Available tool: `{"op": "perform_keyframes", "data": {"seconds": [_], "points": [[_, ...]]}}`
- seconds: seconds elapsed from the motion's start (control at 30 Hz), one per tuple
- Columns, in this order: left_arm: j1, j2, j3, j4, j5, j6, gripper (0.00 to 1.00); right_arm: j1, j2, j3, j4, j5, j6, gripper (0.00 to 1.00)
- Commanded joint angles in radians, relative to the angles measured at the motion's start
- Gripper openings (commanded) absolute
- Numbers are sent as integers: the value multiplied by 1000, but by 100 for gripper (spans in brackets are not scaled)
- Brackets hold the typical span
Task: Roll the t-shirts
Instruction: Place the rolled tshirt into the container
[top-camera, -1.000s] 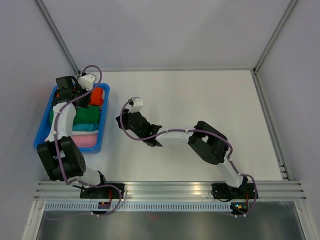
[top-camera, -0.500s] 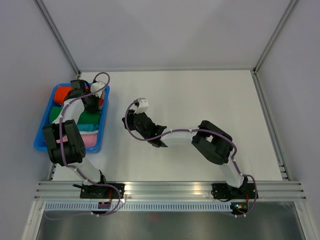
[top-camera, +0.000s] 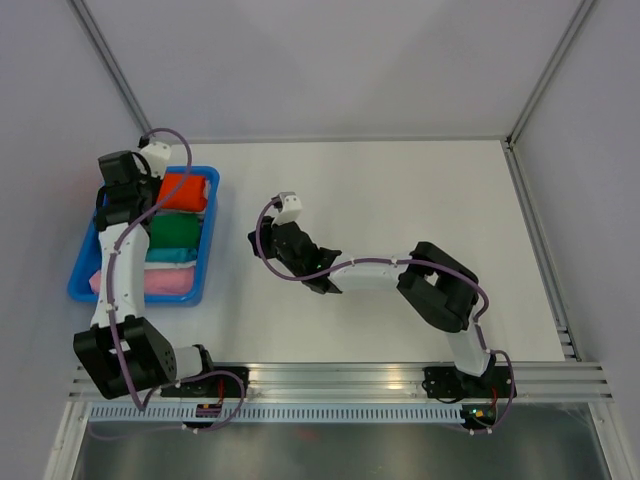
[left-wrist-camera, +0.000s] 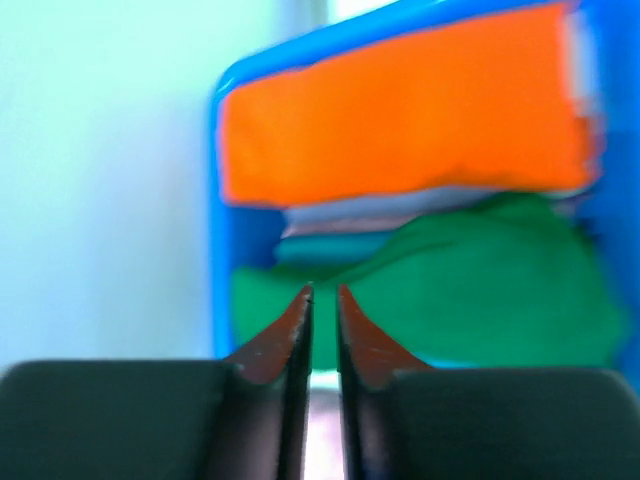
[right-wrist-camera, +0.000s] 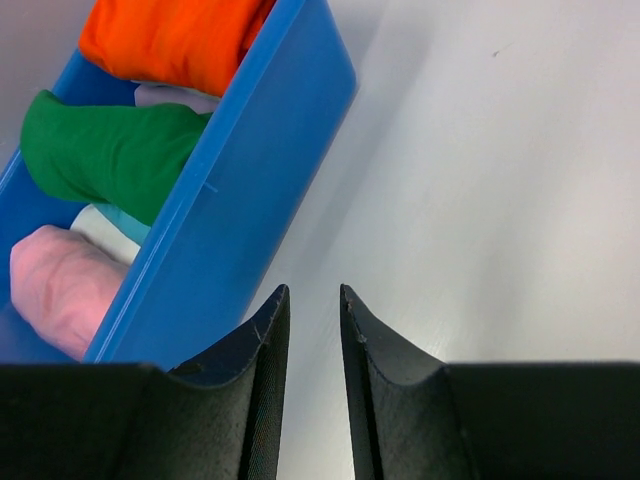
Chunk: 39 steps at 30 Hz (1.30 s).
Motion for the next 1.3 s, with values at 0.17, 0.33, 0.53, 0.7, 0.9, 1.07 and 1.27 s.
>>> {"op": "perform_keyframes", "data": {"seconds": [0.17,0.33,0.53,0.7,0.9,1.07,1.27], "points": [[268,65,-139,130,-126,90,10,11,-71,7,-68,-11,-55,33],[278,143,-168,268,-105,90,10,11,-65,12,-94,-20,-56,33],[278,254,-105,322,-114,97,11,11,-59,-13,-108,-5,-56,33],[277,343,-42,328,-100,105,13,11,-39,-4,-114,-8,-65,33],[278,406,-62,345,-65,100,13,11,-30,7,-128,-11,-85,33],[277,300,-87,322,-42,88,14,8,-36,18,-141,-14,-95,33],[278,138,-75,179,19,70,20,9,-43,18,-145,-26,-86,33]]}}
